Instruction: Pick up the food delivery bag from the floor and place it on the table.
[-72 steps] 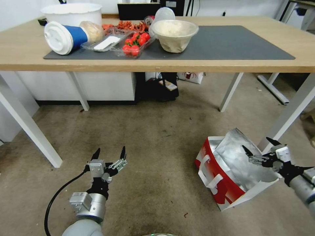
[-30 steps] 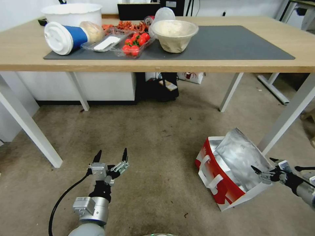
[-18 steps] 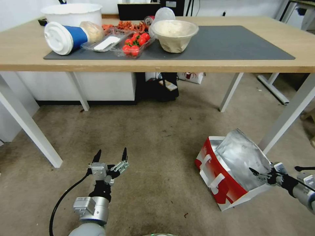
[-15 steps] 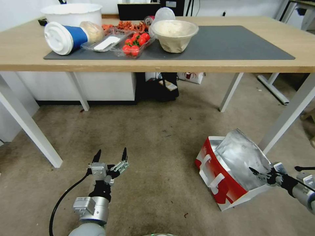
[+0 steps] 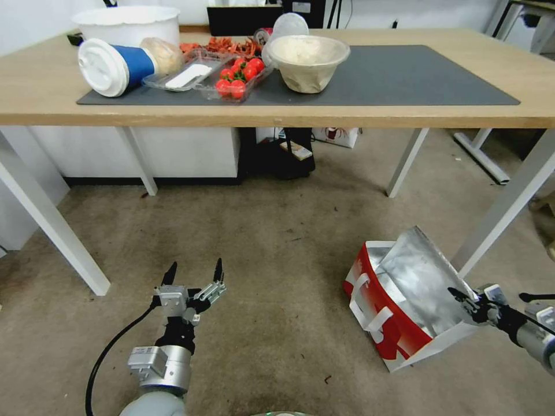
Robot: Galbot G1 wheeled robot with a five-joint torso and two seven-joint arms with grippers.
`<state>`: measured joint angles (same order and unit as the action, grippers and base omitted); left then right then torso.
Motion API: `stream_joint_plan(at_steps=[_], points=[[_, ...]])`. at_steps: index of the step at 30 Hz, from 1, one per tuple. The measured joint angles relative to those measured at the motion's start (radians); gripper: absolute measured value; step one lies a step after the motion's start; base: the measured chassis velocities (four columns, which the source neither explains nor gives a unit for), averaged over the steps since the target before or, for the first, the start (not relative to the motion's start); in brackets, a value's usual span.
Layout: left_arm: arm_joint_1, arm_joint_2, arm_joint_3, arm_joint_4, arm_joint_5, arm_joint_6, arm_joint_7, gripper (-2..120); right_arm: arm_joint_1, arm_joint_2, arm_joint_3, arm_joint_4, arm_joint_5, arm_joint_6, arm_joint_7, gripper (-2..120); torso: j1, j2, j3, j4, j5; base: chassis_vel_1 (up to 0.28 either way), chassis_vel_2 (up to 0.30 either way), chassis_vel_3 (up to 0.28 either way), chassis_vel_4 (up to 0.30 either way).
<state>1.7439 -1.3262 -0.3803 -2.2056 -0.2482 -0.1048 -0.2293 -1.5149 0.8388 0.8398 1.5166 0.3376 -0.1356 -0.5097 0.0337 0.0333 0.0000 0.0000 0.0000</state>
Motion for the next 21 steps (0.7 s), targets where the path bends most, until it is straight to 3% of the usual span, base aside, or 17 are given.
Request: stream_joint_plan(at_steps=[12,15,21], points=[[-0.008,0.006,-0.006,-0.001,-0.008,0.003,-0.001,100,-0.029,-0.023,0.011,0.045,0.076,0.029,-0.061,0,0.000,0.000,0.000,-0.0001,0.0001,0.000,0.000,0.000,0.000],[-0.010,0.006,-0.009,-0.002,-0.009,0.005,-0.002,100,-0.049,-0.052,0.027,0.096,0.134,0.046,-0.117,0,0.000,0.000,0.000,0.0000,0.0000,0.000,0.000,0.000,0.000],[-0.014,0.003,-0.010,-0.003,-0.010,0.008,-0.004,100,-0.067,-0.103,0.036,0.191,0.230,0.027,-0.133,0,0.000,0.000,0.000,0.0000,0.0000,0.000,0.000,0.000,0.000]])
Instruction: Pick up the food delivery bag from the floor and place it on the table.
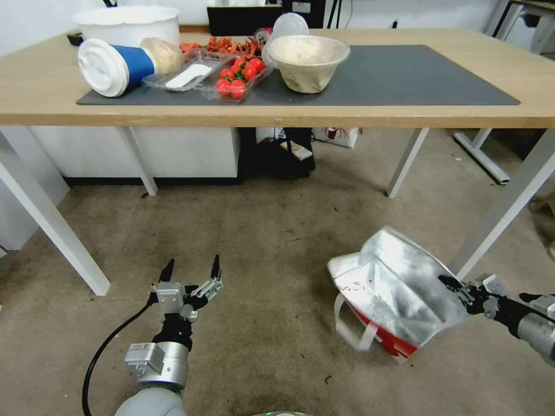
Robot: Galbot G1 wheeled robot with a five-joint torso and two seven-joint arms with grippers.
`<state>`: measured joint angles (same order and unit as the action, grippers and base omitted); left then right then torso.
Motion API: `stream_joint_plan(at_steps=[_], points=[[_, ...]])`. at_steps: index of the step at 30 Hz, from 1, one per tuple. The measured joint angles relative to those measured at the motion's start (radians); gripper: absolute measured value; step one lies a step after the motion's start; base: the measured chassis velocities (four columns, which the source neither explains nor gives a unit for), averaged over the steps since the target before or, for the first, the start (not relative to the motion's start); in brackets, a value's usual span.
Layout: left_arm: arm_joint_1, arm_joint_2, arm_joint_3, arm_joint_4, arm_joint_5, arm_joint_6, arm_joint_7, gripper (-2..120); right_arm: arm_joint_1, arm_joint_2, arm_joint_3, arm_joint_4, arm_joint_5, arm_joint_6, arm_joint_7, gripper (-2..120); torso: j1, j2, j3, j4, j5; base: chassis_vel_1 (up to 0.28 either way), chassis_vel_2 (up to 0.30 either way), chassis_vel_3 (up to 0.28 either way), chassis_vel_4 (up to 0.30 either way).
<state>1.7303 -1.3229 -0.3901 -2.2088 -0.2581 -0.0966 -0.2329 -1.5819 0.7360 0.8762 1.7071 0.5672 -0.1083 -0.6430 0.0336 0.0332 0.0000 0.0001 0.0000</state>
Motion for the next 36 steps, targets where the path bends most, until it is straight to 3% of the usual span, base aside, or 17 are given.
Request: stream_joint_plan(at_steps=[4,11,24,36], points=[[-0.003,-0.001,-0.003,0.000,-0.003,0.003,-0.001,100,-0.003,-0.039,0.004,0.068,0.071,-0.034,-0.010,0,0.000,0.000,0.000,0.0000,0.0000,0.000,0.000,0.000,0.000],[-0.003,-0.006,-0.010,-0.010,-0.014,0.017,-0.009,100,0.005,-0.128,0.018,0.133,0.236,-0.122,-0.117,0,0.000,0.000,0.000,-0.0001,0.0001,0.000,0.000,0.000,0.000],[0.004,-0.013,-0.020,-0.029,-0.023,0.024,-0.011,100,0.014,-0.306,0.011,0.172,0.586,-0.261,-0.094,0,0.000,0.000,0.000,0.0001,0.0000,0.000,0.000,0.000,0.000],[0.006,-0.012,-0.027,-0.037,-0.029,0.026,-0.012,100,0.001,-0.346,-0.011,0.200,0.794,-0.313,-0.133,0,0.000,0.000,0.000,-0.0001,0.0000,0.000,0.000,0.000,0.000]])
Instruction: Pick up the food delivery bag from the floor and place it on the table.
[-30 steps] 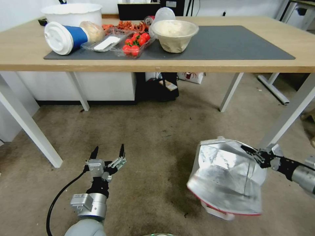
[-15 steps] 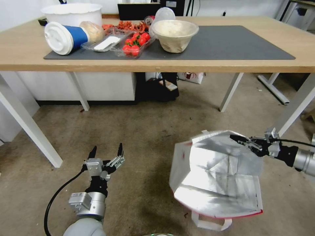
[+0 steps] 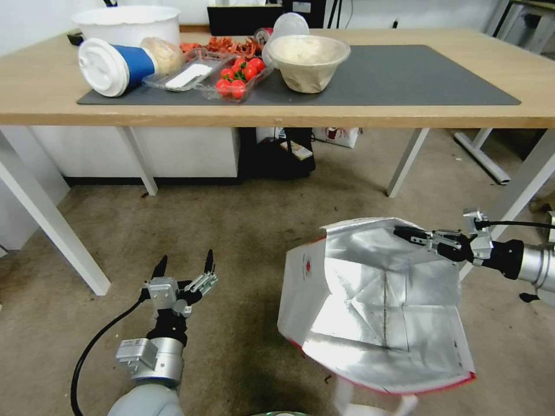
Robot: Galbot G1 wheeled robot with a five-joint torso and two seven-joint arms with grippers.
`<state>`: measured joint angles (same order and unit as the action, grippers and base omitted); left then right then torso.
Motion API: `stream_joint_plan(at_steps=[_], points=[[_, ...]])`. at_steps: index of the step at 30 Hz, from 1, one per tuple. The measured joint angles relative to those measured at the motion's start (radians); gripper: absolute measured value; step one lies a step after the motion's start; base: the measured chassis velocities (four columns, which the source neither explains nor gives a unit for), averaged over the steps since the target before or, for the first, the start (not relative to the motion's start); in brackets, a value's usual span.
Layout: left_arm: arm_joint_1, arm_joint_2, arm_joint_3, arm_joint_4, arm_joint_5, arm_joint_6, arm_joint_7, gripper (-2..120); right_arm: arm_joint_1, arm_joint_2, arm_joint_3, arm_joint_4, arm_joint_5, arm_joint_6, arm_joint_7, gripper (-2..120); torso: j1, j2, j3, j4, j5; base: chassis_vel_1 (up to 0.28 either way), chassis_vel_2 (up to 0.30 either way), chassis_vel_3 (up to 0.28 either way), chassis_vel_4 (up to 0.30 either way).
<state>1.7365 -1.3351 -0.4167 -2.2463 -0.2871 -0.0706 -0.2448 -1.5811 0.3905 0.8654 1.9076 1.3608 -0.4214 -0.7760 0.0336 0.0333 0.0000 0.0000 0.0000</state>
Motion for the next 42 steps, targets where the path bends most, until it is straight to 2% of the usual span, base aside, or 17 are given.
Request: stream_joint_plan(at_steps=[8,21,42], points=[[0.001,-0.004,0.003,-0.005,-0.002,0.000,-0.008,100,-0.015,0.010,-0.014,0.031,0.042,-0.006,0.021,0,0.000,0.000,0.000,0.0000,0.0000,0.000,0.000,0.000,0.000],[0.020,-0.014,-0.003,-0.020,-0.002,0.000,-0.008,100,-0.008,0.018,-0.045,0.053,0.017,-0.009,0.022,0,0.000,0.000,0.000,0.0000,0.0000,0.000,0.000,0.000,0.000],[0.031,-0.018,0.003,-0.044,0.003,-0.001,-0.018,100,-0.019,0.031,-0.041,0.070,-0.004,-0.006,0.003,0,0.000,0.000,0.000,0.0000,0.0000,0.000,0.000,0.000,0.000]])
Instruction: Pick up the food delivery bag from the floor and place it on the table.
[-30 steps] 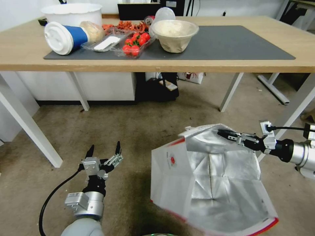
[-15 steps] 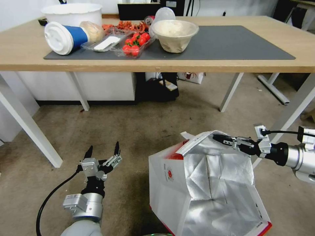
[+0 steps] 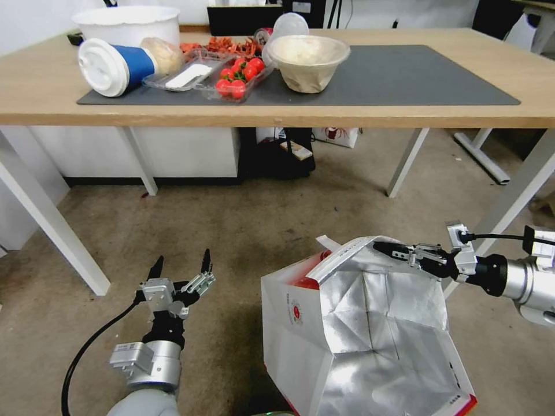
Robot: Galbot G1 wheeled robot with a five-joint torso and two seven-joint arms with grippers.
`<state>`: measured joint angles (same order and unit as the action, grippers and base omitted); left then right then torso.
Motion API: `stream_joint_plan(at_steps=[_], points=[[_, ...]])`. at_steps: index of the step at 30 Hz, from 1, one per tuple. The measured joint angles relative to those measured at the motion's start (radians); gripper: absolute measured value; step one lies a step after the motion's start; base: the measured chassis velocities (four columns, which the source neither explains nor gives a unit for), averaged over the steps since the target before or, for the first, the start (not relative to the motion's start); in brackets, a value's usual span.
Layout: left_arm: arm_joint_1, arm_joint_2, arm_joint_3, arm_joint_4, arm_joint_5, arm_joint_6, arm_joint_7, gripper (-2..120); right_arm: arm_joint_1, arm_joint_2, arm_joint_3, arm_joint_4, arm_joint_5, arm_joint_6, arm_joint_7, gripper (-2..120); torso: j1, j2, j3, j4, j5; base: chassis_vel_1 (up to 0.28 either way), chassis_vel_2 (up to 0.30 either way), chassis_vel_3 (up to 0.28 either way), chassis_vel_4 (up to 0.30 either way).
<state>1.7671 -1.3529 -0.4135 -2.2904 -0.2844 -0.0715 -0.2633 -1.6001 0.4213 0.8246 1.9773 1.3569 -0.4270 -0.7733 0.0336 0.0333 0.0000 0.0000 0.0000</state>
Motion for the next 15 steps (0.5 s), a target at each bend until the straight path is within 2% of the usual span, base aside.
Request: stream_joint_plan(at_steps=[8,15], points=[[0.003,0.002,0.003,-0.013,-0.012,0.012,0.003,100,-0.001,0.001,0.001,0.004,-0.007,0.002,0.000,0,0.000,0.003,0.001,0.0000,0.0000,0.000,0.000,0.000,0.000],[0.007,0.004,0.002,-0.017,-0.013,0.018,0.005,100,-0.003,0.010,-0.001,0.009,-0.013,0.004,-0.004,0,0.000,0.024,0.022,0.0000,0.0000,0.000,0.000,0.000,0.000]])
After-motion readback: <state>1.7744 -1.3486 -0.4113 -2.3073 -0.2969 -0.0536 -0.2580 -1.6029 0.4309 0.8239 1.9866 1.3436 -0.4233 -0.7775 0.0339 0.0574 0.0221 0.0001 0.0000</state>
